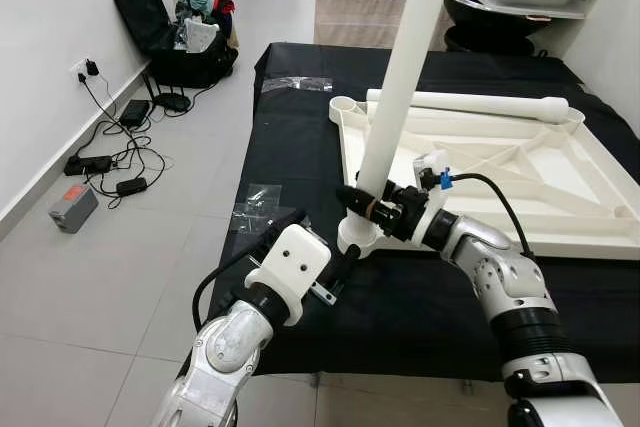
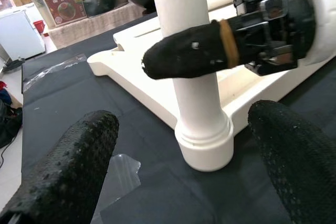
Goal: Building children table
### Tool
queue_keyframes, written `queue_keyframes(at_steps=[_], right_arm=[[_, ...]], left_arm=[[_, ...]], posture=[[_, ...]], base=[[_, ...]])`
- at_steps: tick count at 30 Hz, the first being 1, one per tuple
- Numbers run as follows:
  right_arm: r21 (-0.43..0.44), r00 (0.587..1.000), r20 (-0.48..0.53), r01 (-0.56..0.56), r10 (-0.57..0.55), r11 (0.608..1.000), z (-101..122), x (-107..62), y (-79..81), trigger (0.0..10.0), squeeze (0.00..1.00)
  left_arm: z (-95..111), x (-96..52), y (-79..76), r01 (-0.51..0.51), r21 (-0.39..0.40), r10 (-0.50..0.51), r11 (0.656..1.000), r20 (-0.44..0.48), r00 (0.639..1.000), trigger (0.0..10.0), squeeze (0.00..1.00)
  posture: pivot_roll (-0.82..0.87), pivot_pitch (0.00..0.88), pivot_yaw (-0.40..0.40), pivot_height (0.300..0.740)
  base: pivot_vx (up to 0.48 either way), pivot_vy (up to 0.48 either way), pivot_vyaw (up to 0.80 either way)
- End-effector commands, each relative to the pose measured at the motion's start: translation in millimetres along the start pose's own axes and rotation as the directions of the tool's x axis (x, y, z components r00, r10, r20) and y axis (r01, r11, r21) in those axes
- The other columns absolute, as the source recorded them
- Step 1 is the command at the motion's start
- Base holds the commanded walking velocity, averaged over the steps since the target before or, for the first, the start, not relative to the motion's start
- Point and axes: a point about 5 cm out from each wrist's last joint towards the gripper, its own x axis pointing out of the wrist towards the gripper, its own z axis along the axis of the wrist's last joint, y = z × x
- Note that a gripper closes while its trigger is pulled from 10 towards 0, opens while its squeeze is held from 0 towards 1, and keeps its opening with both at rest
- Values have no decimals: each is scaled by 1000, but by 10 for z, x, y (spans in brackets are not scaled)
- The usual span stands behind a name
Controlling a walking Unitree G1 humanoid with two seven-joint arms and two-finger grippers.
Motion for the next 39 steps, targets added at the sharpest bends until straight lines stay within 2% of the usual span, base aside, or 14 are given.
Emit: queue_keyframes(at_steps=[1,2,3,4,15,23,24,25,27,29,30,32,34,39], right_arm=[[23,996,1,-88,88,996,-9,62,63,10000,0],[30,993,13,-117,116,993,12,78,79,7020,0],[37,990,21,-140,139,990,24,84,89,7020,0],[38,992,48,-118,117,992,49,126,79,0,0],[1,990,71,119,-119,993,65,192,-82,0,0],[-33,896,63,441,-439,897,26,133,-281,0,0],[-60,807,47,590,-589,805,-15,59,-373,0,0],[-60,807,47,590,-589,805,-15,59,-373,0,0],[-94,613,36,788,-789,608,-72,-81,-490,0,0],[-94,613,36,788,-789,608,-72,-81,-490,0,0],[-71,381,34,923,-924,378,-117,-211,-531,0,0],[-71,381,34,923,-924,378,-117,-211,-531,0,0],[-39,225,38,974,-974,223,-130,-283,-514,0,0],[14,66,57,998,-996,67,-132,-238,-355,0,0]], left_arm=[[-30,-22,-18,7,8,-7,1000,-16,1000,10000,0],[-29,-22,-19,8,8,-8,1000,-16,1000,10000,0],[-28,-21,-18,8,7,-8,1000,-15,1000,10000,0],[-27,-18,-11,7,9,-6,1000,-15,1000,10000,0],[-30,-21,-3,4,10,-4,1000,-16,1000,10000,0],[-35,-19,-10,6,10,-6,1000,-16,1000,10000,0],[-36,-18,-17,8,9,-7,1000,-16,1000,10000,0],[-36,-18,-17,8,9,-7,1000,-16,1000,10000,0],[-37,-17,-24,9,8,-9,1000,-14,1000,10000,0],[-37,-17,-24,9,8,-9,1000,-14,1000,10000,0],[-34,-13,-28,11,9,-11,1000,-12,1000,10000,0],[-34,-13,-28,11,9,-11,1000,-12,1000,10000,0],[-32,-13,-33,12,8,-12,1000,-11,1000,10000,0],[-35,-16,-39,12,9,-12,1000,-11,1000,10000,0]], posture=[[113,102,-70,740],[112,102,-69,740],[112,102,-69,740],[113,102,-71,740],[114,102,-70,740],[107,98,-70,740],[102,91,-65,740],[102,91,-65,740],[104,90,-66,740],[104,90,-66,740],[103,87,-66,740],[103,87,-66,740],[103,84,-66,740],[106,81,-72,740]], base=[[0,0,0],[0,0,0],[0,0,0],[0,0,0],[0,0,0],[0,0,0],[0,0,0],[0,0,0],[0,0,0],[0,0,0],[0,0,0],[0,0,0],[0,0,0],[0,0,0]])
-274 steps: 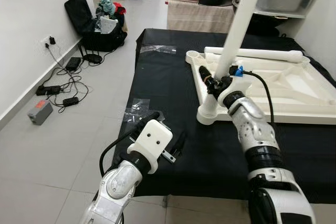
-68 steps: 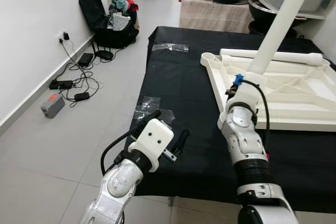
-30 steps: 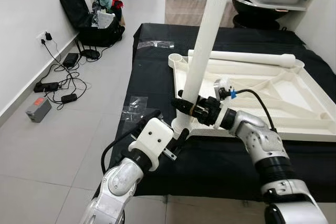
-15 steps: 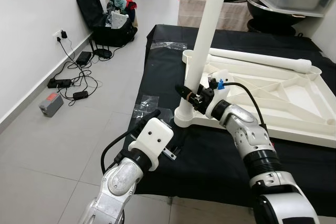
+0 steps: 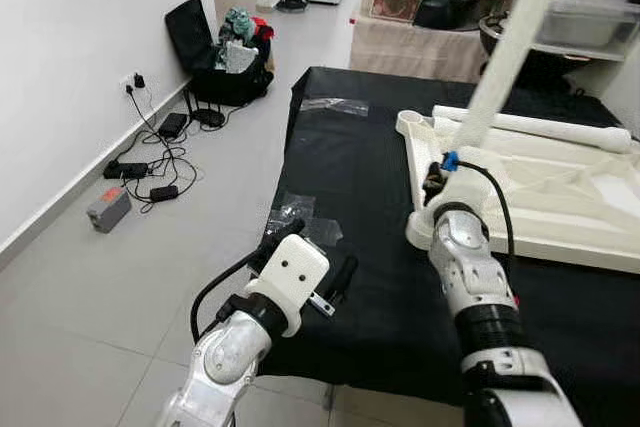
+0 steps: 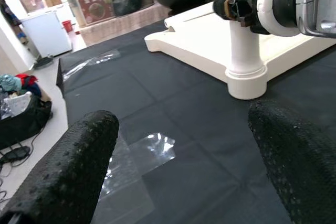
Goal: Building children table
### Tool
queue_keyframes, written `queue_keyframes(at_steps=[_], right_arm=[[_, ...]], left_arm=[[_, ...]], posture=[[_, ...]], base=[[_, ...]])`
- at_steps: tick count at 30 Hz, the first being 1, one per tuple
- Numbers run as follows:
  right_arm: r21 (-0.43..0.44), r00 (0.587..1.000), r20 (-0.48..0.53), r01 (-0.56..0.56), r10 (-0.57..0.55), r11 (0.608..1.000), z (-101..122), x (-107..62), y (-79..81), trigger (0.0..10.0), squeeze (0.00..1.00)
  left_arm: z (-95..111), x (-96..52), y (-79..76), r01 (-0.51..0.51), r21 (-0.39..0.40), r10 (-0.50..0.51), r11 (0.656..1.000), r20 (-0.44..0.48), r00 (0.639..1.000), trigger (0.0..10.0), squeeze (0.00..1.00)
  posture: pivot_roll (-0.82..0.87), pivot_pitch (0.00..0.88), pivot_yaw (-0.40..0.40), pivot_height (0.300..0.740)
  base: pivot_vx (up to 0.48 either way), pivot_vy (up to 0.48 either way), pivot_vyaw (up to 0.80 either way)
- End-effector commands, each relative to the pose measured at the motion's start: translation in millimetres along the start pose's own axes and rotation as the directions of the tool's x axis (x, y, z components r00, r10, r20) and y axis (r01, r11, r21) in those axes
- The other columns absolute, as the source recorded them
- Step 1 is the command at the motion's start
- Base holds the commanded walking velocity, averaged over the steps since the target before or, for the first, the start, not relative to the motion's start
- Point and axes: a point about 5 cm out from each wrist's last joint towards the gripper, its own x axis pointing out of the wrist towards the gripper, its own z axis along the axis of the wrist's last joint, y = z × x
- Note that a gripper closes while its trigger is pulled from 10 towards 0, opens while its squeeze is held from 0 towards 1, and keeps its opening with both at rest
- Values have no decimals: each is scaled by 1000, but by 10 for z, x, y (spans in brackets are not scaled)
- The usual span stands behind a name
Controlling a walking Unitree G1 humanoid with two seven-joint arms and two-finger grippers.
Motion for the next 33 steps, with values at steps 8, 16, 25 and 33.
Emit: queue_keyframes(at_steps=[8,16,25,33], right_arm=[[86,999,-42,-3,7,996,-73,-122,187,10000,0],[27,990,104,-95,92,995,116,-48,158,10000,0],[74,896,125,-437,427,896,202,100,165,10000,0],[165,277,9,-948,961,272,58,-215,268,10000,0]], left_arm=[[-32,-19,-23,8,8,-8,1000,-11,1000,10000,0],[-30,-12,-31,8,4,-8,1000,-11,1000,10000,0],[-31,-9,-19,4,6,-4,1000,-12,1000,10000,0],[-33,-14,-16,-1,7,1,1000,-15,1000,10000,0]], posture=[[102,84,-70,740],[101,92,-70,740],[103,95,-70,740],[105,100,-75,740]], base=[[0,0,0],[0,0,0],[0,0,0],[0,0,0]])
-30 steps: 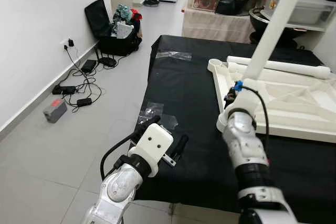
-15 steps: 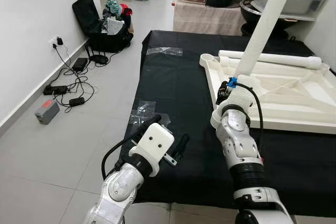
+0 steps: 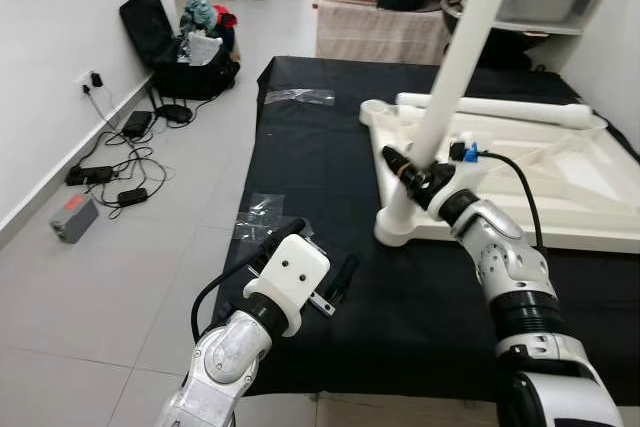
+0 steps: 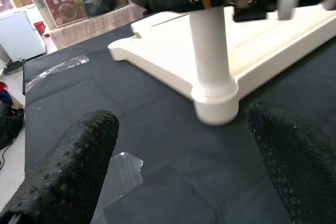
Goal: Building children table
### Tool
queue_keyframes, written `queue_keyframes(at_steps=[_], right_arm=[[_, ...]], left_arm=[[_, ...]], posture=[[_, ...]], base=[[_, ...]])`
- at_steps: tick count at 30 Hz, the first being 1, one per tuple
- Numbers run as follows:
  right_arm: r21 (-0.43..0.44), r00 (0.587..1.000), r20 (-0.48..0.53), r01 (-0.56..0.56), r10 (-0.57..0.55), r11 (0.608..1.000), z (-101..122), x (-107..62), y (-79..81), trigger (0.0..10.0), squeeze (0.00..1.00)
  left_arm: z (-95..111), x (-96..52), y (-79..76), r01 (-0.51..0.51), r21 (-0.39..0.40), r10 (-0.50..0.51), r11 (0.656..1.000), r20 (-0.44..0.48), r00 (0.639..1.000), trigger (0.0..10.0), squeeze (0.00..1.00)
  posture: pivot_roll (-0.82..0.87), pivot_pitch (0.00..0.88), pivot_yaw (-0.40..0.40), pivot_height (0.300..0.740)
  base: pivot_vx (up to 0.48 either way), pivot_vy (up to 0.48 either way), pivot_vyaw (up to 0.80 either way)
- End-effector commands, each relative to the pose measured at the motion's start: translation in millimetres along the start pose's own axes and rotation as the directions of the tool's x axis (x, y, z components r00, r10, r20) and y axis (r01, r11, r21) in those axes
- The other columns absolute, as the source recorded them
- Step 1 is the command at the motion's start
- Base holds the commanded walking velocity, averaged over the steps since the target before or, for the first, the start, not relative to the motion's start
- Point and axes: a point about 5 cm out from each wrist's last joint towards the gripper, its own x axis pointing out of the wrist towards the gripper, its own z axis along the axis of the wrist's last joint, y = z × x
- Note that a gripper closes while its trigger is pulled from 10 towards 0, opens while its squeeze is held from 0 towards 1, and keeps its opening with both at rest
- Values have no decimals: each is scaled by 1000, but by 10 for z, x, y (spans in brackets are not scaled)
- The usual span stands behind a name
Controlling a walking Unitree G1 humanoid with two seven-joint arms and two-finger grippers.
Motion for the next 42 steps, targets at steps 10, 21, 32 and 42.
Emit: queue_keyframes(at_steps=[10,21,32,42], right_arm=[[76,876,-143,-455,461,887,-198,2,299,10000,0],[-9,953,-142,-270,266,963,-182,125,197,0,0],[-172,737,-107,648,-668,742,-240,13,-354,0,0],[-205,415,-3,890,-910,407,-265,-199,-334,0,0]], left_arm=[[-32,-22,-9,1,7,-1,1000,-18,1000,10000,0],[-30,-12,-22,3,6,-3,1000,-16,1000,10000,0],[-39,-12,-39,9,4,-9,1000,-14,1000,10000,0],[-46,-18,-44,12,5,-12,1000,-15,1000,10000,0]], posture=[[109,103,-74,740],[106,100,-74,740],[100,87,-72,740],[90,77,-68,740]], base=[[0,0,0],[0,0,0],[0,0,0],[0,0,0]])
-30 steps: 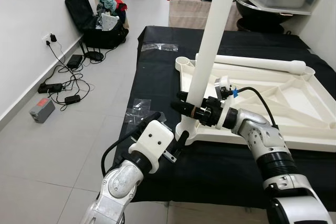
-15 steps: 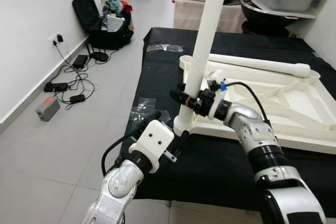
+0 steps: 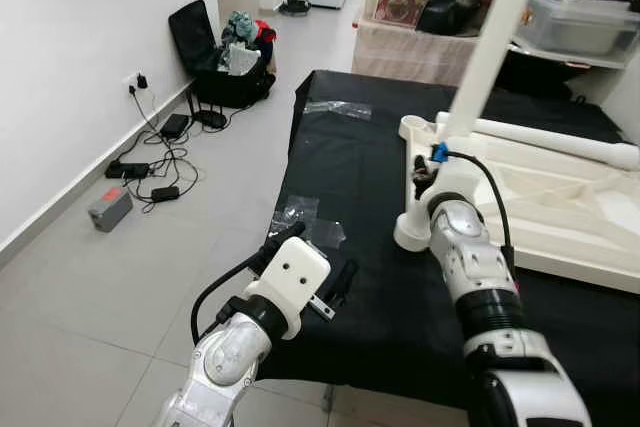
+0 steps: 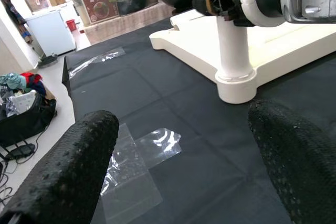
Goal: Building children table
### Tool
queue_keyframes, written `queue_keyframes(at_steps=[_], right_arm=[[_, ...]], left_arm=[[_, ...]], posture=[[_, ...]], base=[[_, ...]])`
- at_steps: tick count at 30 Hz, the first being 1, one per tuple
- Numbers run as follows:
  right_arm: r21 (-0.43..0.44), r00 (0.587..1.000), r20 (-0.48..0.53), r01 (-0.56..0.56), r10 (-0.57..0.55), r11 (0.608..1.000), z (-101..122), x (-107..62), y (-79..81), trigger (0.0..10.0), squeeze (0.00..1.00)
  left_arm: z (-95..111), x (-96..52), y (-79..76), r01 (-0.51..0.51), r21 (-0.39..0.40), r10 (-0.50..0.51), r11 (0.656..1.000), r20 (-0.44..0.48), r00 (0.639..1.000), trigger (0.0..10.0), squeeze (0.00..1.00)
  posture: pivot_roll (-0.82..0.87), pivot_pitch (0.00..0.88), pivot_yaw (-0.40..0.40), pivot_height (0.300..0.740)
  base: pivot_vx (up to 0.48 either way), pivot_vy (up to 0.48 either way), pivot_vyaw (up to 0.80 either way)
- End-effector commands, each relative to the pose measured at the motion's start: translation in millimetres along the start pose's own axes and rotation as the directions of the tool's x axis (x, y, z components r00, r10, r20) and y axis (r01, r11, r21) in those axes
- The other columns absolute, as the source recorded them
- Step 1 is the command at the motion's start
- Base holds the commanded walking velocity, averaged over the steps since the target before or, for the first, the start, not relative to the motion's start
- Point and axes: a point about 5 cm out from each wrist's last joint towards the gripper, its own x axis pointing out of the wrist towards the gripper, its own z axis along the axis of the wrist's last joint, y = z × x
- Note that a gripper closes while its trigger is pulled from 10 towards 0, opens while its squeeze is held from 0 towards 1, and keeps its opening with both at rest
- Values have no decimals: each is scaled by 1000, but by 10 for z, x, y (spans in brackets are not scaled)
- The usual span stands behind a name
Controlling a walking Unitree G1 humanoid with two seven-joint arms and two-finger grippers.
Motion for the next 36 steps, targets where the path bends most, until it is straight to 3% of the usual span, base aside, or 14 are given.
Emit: queue_keyframes(at_steps=[1,4,5,7,8,14,15,18,22,23,26,30,33,36], right_arm=[[-36,980,-101,167,-169,985,-247,-44,-230,0,0],[-27,973,-101,207,-209,978,-233,-60,-207,0,0],[7,972,-100,215,-214,976,-193,-63,-155,9882,0],[84,988,-30,151,-149,985,-36,-45,-9,10000,0],[107,996,30,80,-84,991,57,-37,66,10000,1000],[85,985,173,-25,10,996,249,-38,117,10000,1000],[99,978,191,-106,86,989,290,-13,126,10000,0],[116,972,198,-153,128,981,305,-6,140,10000,0],[251,768,131,-637,627,729,120,-86,300,10000,0],[251,768,131,-637,627,729,120,-86,300,10000,0],[262,517,125,-841,847,474,3,-265,299,10000,0],[252,386,123,-903,914,347,-28,-362,277,10000,0],[210,210,95,-960,973,187,-64,-471,268,10000,0],[203,160,79,-969,984,141,-63,-472,280,10000,0]], left_arm=[[-30,-15,-24,7,8,-7,1000,-9,1000,10000,0],[-29,-15,-27,9,8,-9,1000,-8,1000,10000,0],[-28,-12,-25,10,9,-10,1000,-8,1000,10000,0],[-30,-7,-19,9,9,-9,1000,-8,1000,10000,0],[-31,-6,-20,9,8,-8,1000,-9,1000,10000,0],[-33,-7,-36,8,6,-8,1000,-10,1000,10000,0],[-34,-11,-26,5,6,-5,1000,-11,1000,10000,0],[-36,-13,-21,4,6,-4,1000,-12,1000,10000,0],[-38,-11,-13,2,7,-1,1000,-13,1000,10000,0],[-38,-11,-13,2,7,-1,1000,-13,1000,10000,0],[-37,-12,-11,0,6,0,1000,-13,1000,10000,0],[-36,-14,-12,-1,7,1,1000,-14,1000,10000,0],[-38,-23,-6,-1,9,1,1000,-17,1000,10000,0],[-40,-27,2,-2,9,2,1000,-19,1000,10000,0]], posture=[[93,76,-70,740],[96,77,-70,740],[93,82,-68,740],[89,85,-68,740],[90,85,-70,740],[93,90,-74,740],[91,91,-71,740],[91,91,-71,740],[98,95,-71,740],[98,95,-71,740],[100,99,-73,740],[100,99,-73,740],[104,102,-72,740],[105,103,-70,740]], base=[[0,0,0],[0,0,0],[0,0,0],[0,0,0],[0,0,0],[0,0,0],[0,0,0],[0,0,0],[0,0,0],[0,0,0],[0,0,0],[0,0,0],[0,0,0],[0,0,0]])
